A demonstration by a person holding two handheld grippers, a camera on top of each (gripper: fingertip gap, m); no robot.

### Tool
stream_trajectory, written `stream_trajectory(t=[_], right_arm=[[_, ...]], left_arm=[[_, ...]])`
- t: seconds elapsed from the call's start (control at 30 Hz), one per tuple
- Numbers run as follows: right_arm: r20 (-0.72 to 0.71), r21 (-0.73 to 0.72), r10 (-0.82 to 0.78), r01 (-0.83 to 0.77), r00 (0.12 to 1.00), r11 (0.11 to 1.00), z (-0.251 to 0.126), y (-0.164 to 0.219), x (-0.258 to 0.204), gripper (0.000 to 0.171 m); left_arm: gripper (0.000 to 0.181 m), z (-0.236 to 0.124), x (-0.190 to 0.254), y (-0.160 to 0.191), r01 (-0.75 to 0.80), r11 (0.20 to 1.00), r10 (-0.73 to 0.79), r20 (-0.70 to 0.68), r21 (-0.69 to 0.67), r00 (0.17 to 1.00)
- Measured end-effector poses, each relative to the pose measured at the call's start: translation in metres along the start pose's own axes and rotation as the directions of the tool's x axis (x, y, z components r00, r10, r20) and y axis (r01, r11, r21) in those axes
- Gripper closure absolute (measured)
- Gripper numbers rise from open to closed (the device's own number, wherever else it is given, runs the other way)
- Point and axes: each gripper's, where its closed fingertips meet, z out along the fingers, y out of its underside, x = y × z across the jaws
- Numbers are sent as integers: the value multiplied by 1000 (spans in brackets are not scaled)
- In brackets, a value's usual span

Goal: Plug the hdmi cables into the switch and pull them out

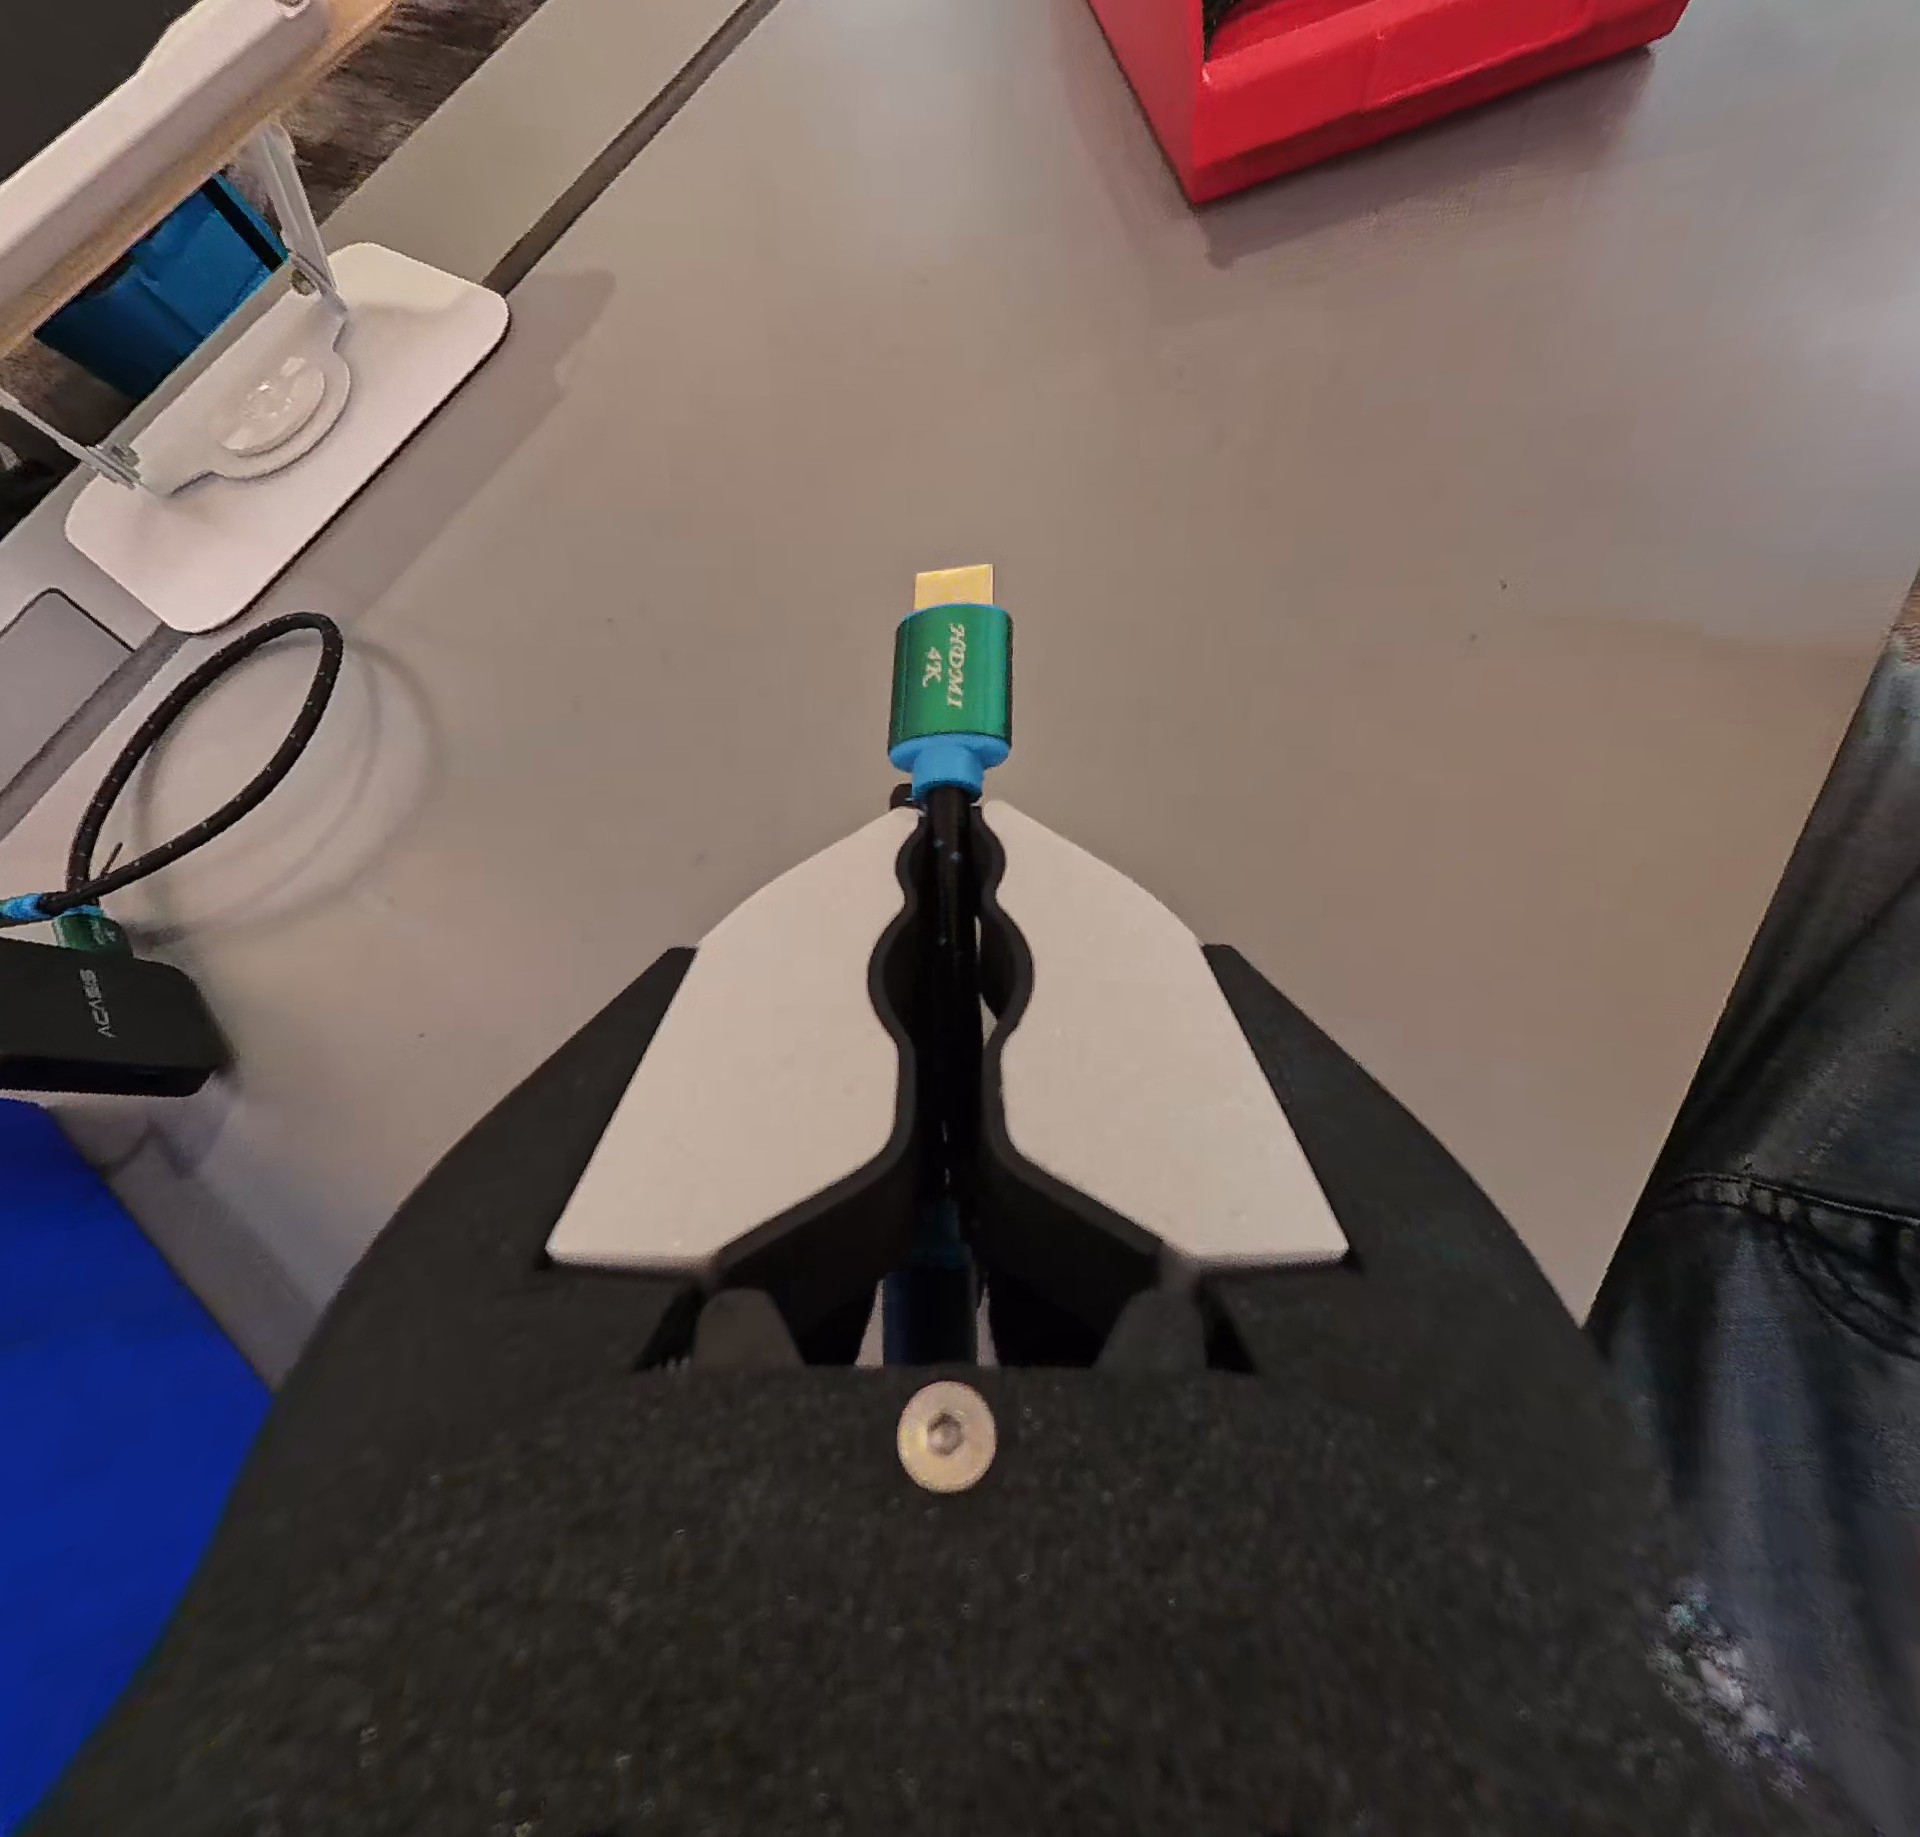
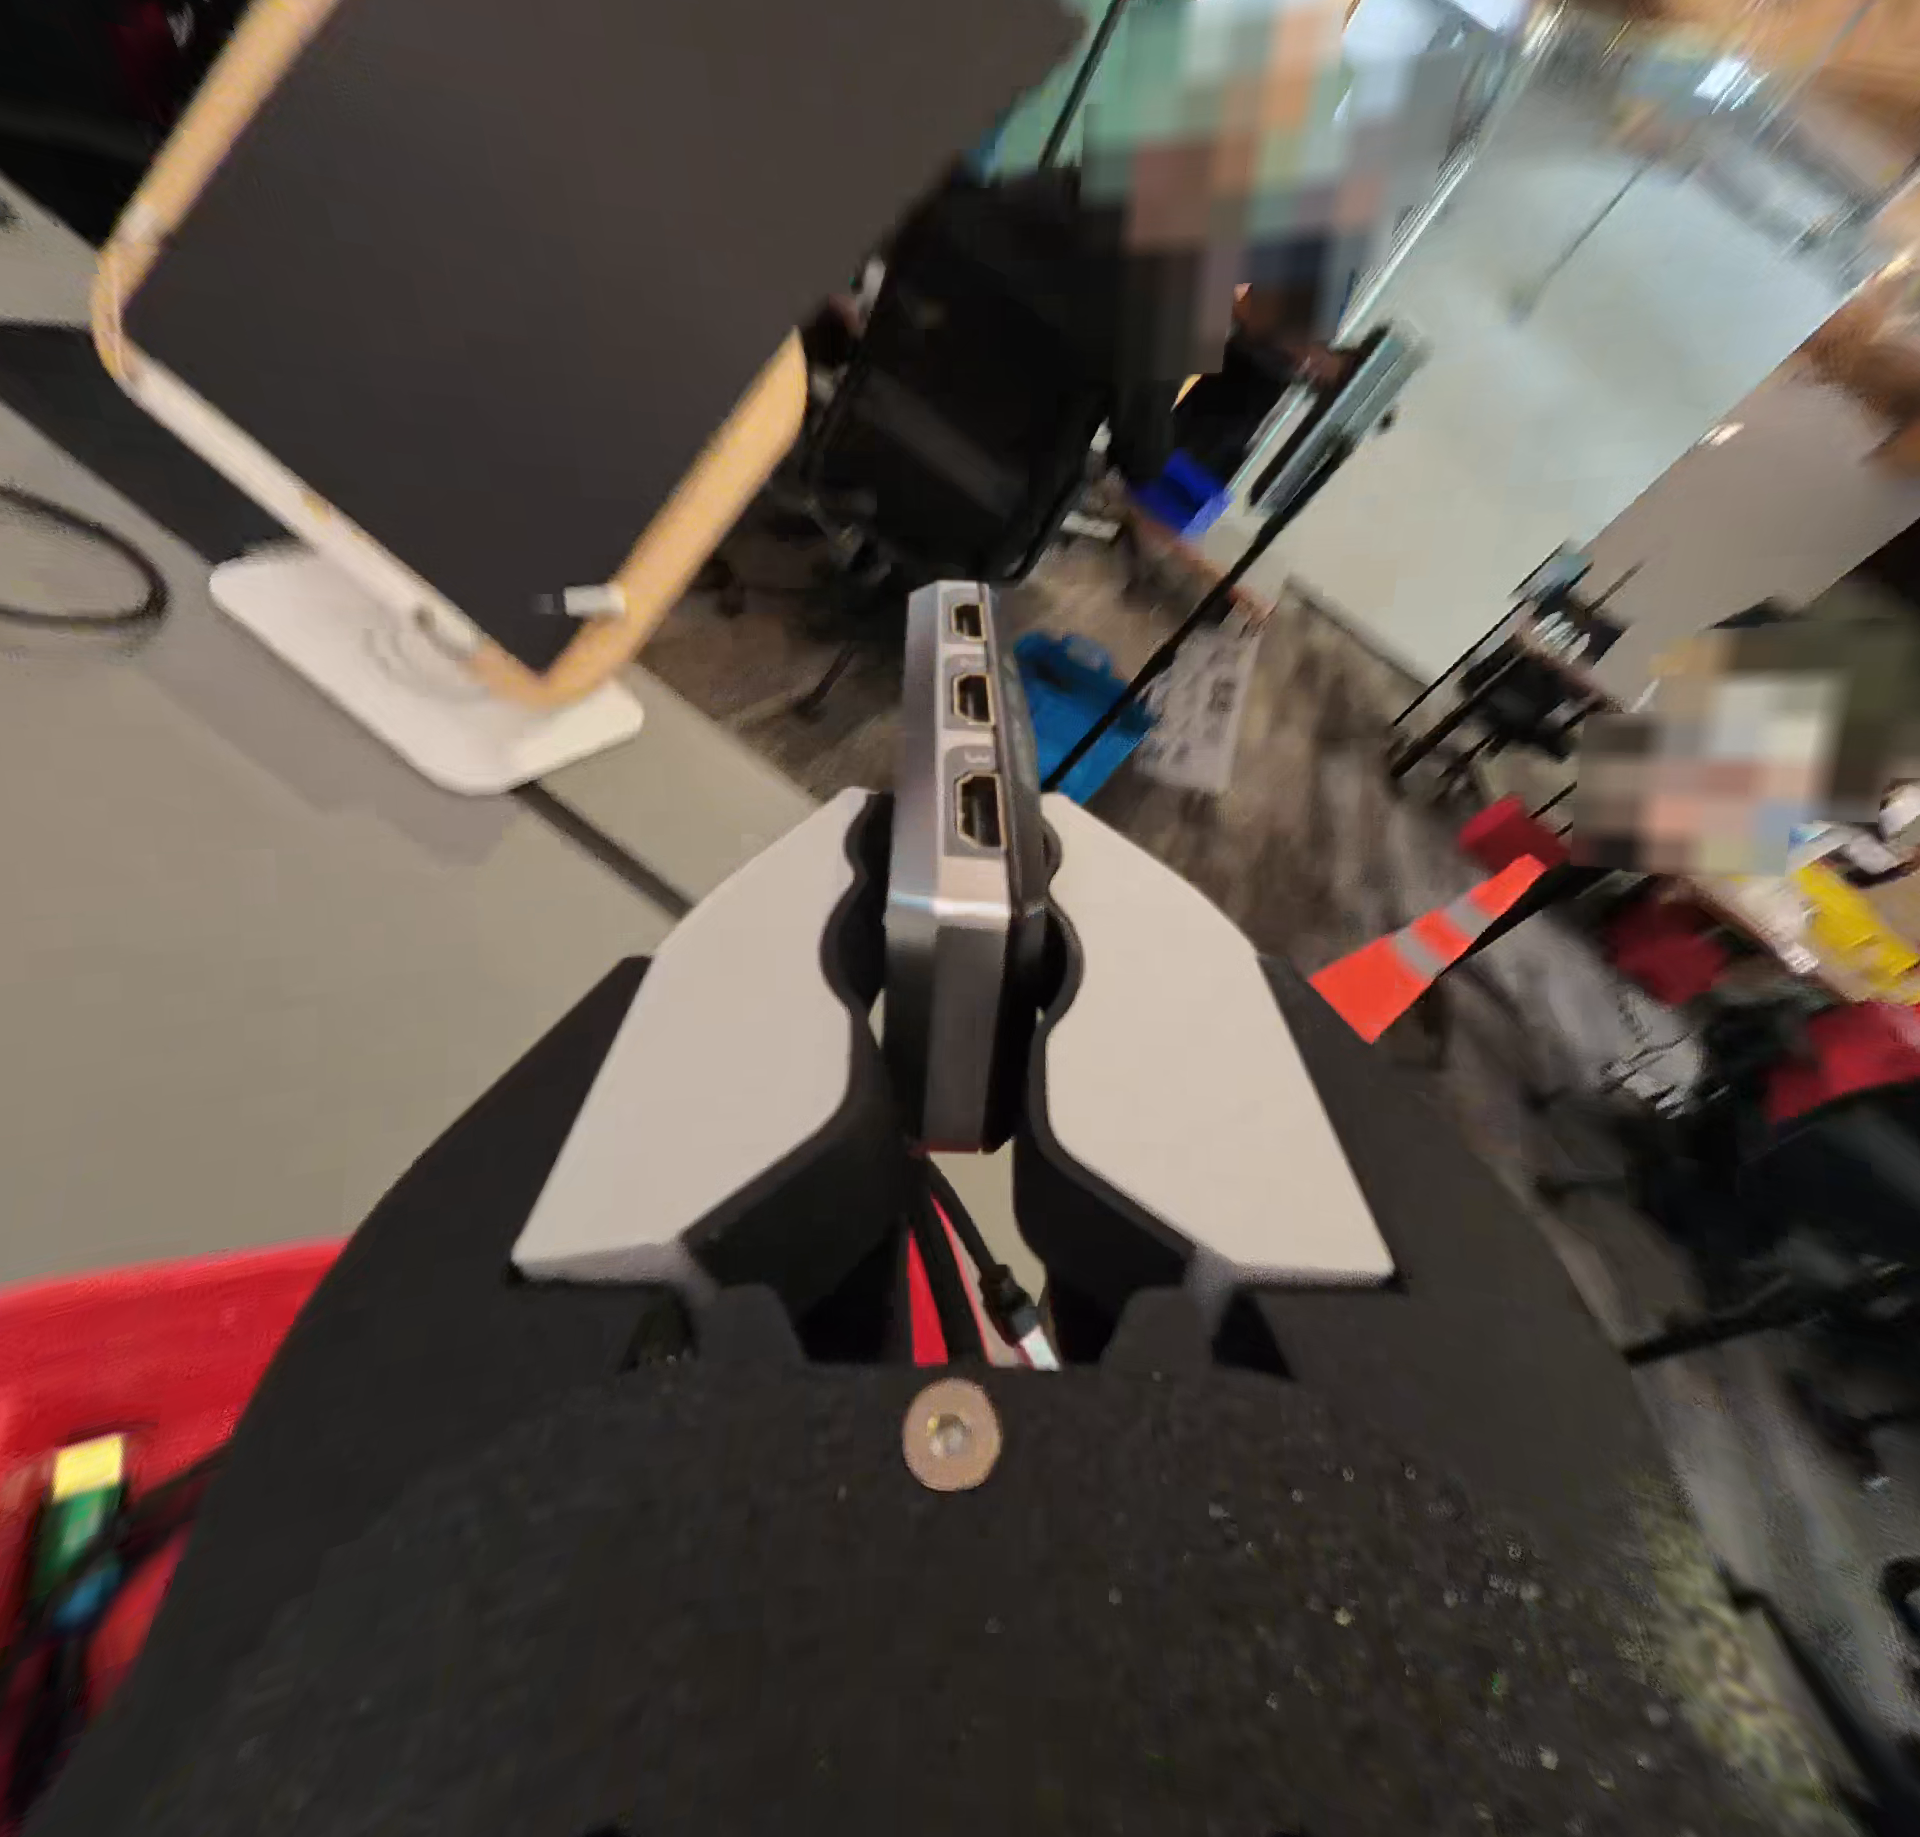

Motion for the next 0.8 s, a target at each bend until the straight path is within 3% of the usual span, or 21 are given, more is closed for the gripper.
stream_trajectory(t=[0.1, 0.2, 0.27, 0.33, 0.4, 0.5, 0.57, 0.7, 0.8], right_arm=[[75, -112, 82, -73, 994, 991, 12, 72, 0, 147], [103, -185, 293, -271, 951, 945, 12, 109, 1, 147], [137, -250, 489, -448, 861, 858, 7, 119, 0, 147], [140, -406, 635, -541, 760, 737, -1, 143, -7, 147], [140, -591, 691, -500, 709, 633, -13, 176, -28, 148], [106, -749, 735, -432, 670, 502, -21, 213, -59, 147], [92, -807, 746, -390, 660, 444, -20, 226, -73, 147], [33, -859, 827, -407, 561, 311, -15, 233, -84, 147], [13, -907, 836, -345, 549, 241, -19, 245, -95, 147]], left_arm=[[176, -1, 2, -1, -25, 1000, 25, 7, -3, 1000], [176, 0, 3, -1, -28, 1000, 28, 1, -5, 1000], [176, 0, 4, -1, -27, 1000, 27, -3, -6, 1000], [176, -1, 3, -1, -28, 1000, 28, -2, -5, 1000], [176, -1, 4, -2, -29, 1000, 29, -6, -1, 1000], [176, 1, 6, -1, -30, 1000, 30, -17, -3, 999], [176, 2, 8, -1, -33, 999, 33, -21, -6, 999], [176, 2, 10, -2, -50, 999, 50, -20, -14, 999], [176, 4, 12, -3, -50, 999, 50, -29, -13, 998]])
